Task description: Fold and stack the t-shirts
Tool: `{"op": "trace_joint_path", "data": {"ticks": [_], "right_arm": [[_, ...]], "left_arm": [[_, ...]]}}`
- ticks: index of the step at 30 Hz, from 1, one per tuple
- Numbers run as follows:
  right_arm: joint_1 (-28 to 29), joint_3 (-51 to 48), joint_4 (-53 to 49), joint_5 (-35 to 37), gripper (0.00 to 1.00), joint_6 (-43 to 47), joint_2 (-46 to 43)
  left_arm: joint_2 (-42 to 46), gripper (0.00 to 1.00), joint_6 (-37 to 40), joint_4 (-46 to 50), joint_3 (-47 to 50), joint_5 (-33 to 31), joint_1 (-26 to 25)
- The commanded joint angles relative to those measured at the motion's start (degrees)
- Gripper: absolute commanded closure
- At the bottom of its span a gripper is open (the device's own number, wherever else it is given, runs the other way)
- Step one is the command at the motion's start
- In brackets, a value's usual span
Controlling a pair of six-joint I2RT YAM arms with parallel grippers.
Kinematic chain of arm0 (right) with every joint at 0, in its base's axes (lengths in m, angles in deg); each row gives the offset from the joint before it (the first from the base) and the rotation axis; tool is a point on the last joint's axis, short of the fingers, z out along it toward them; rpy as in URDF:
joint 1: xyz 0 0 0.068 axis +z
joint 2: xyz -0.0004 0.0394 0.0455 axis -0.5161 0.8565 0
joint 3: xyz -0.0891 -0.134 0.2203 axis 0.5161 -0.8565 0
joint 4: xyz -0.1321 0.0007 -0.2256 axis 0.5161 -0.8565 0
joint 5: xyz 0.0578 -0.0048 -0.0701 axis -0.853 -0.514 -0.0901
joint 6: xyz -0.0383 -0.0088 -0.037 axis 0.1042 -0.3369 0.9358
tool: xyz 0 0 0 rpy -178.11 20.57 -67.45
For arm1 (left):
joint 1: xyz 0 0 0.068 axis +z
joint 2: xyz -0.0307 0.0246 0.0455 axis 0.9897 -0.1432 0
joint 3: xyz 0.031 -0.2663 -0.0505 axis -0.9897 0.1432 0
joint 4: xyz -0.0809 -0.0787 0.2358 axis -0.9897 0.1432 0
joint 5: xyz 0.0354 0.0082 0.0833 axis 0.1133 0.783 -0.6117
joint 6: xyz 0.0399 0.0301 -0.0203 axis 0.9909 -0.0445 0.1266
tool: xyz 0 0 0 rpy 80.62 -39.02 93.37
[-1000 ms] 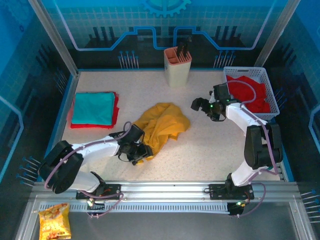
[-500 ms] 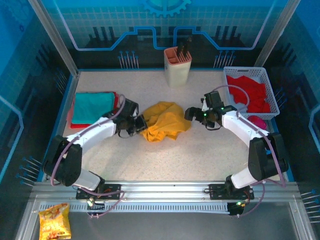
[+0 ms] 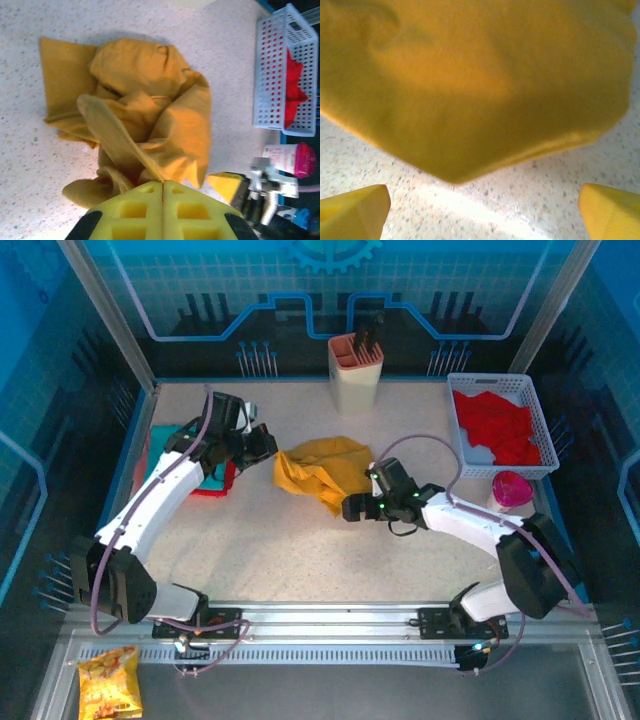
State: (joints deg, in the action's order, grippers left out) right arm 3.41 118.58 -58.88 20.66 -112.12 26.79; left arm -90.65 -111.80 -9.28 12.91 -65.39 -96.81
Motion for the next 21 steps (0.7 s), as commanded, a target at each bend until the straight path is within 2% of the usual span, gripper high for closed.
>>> {"op": "trace_joint_path", "data": {"ticks": [1,3,5,7,8,10,11,13,15,18,21], "right_arm": [[0.5,3.6,1.5,9.2,0.05,-1.8,5.5],[0.0,5.3,0.2,13.1,0.11,-3.1,8.2],[-1.7,7.9,1.0,12.2,0.19,-2.8,9.8],[-3.8,9.2,0.9,10.4,0.45,-2.5,10.0],[-5.0,10.1,0.2,10.2,0.65,-2.3,9.5],[-7.0,12.2,-0.6,9.8,0.86,-0.5,7.7],[-8.1,13.8,-1.4,9.6,0.9,0.9,6.8],[-9.8,18.7,-3.9,9.4,0.91,4.2,5.6],[-11.0,25.4,-7.6,12.0,0.97,8.6,5.0],[-12.6,34.7,-10.3,18.3,0.98,13.5,4.9],[-14.7,43.0,-11.2,21.5,0.97,15.6,5.5]], "left_arm": [[0.6,1.0,1.8,3.4,-3.5,3.2,0.5],[0.9,1.0,2.9,4.9,-5.7,3.2,1.1],[1.4,1.0,4.6,6.8,-8.4,2.8,2.0],[1.4,1.0,6.1,9.0,-11.6,2.4,3.7],[1.3,1.0,6.9,9.8,-13.1,2.4,4.7],[0.9,1.0,7.4,10.5,-15.6,3.4,6.6],[0.4,1.0,7.4,10.3,-16.6,4.5,7.8],[-0.9,1.0,6.8,9.2,-18.9,6.9,9.5],[-3.2,1.0,6.1,7.9,-22.6,9.2,11.1],[-7.9,1.0,5.7,5.7,-30.2,12.3,12.9],[-14.0,1.0,5.9,4.9,-40.9,13.9,14.2]]}}
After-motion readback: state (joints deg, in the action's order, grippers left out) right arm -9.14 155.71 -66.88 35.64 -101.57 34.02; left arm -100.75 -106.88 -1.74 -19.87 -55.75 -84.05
